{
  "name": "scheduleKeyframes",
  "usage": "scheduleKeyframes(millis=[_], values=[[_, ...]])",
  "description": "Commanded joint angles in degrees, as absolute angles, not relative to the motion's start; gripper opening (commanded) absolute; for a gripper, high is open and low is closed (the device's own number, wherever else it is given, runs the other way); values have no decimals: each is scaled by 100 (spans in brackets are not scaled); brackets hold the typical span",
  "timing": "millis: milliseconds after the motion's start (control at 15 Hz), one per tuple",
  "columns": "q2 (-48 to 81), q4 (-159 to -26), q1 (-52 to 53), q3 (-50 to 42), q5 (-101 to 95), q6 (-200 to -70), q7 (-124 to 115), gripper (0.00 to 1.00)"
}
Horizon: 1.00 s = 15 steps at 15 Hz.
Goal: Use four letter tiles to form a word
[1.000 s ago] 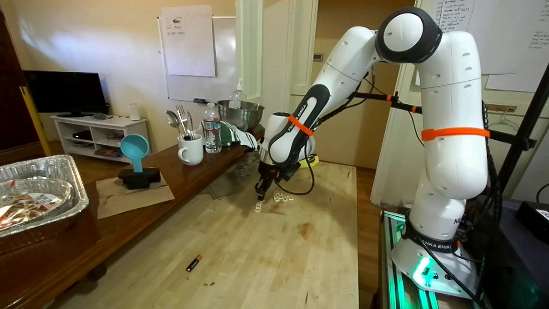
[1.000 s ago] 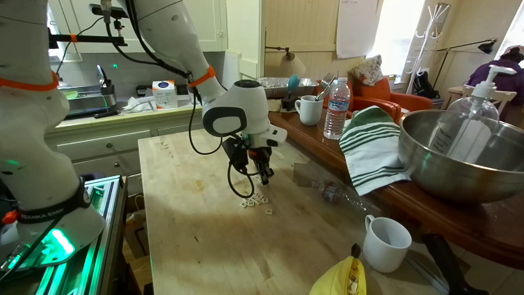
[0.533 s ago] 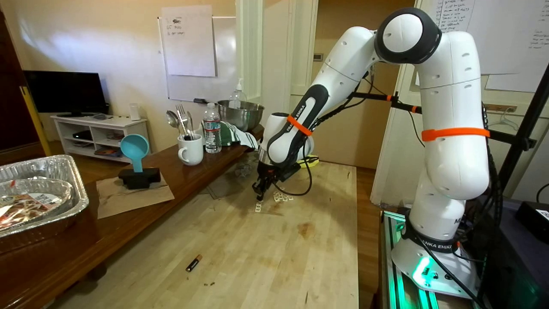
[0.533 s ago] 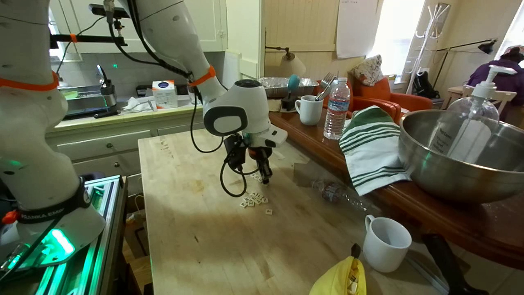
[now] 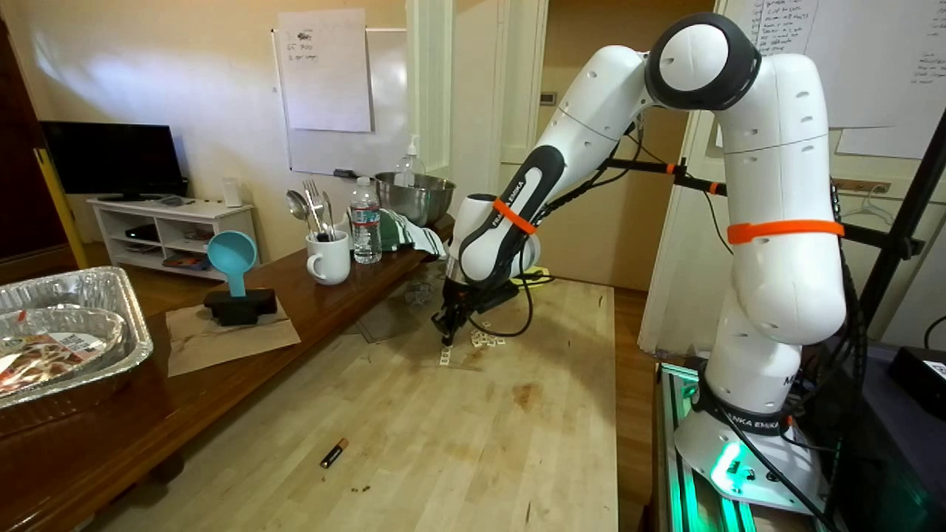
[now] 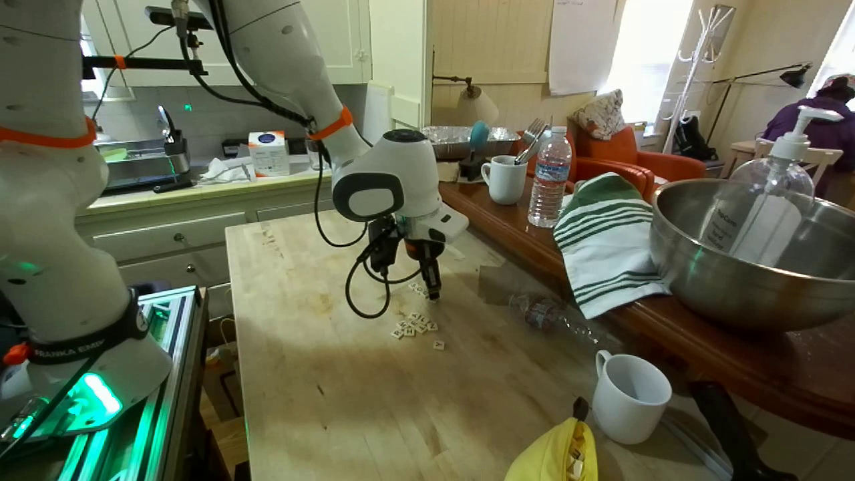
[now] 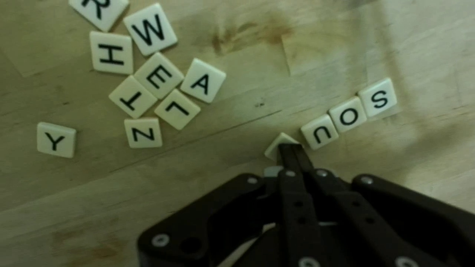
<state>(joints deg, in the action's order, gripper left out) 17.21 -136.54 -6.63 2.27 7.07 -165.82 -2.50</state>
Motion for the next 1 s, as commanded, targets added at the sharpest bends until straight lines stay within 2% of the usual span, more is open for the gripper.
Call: scheduleKeyframes(millis=[0,933], values=[[1842,-13606,-495,137,881,-16473,-536,0],[1823,-13609,-142,-214,871,-16375,-1430,0]])
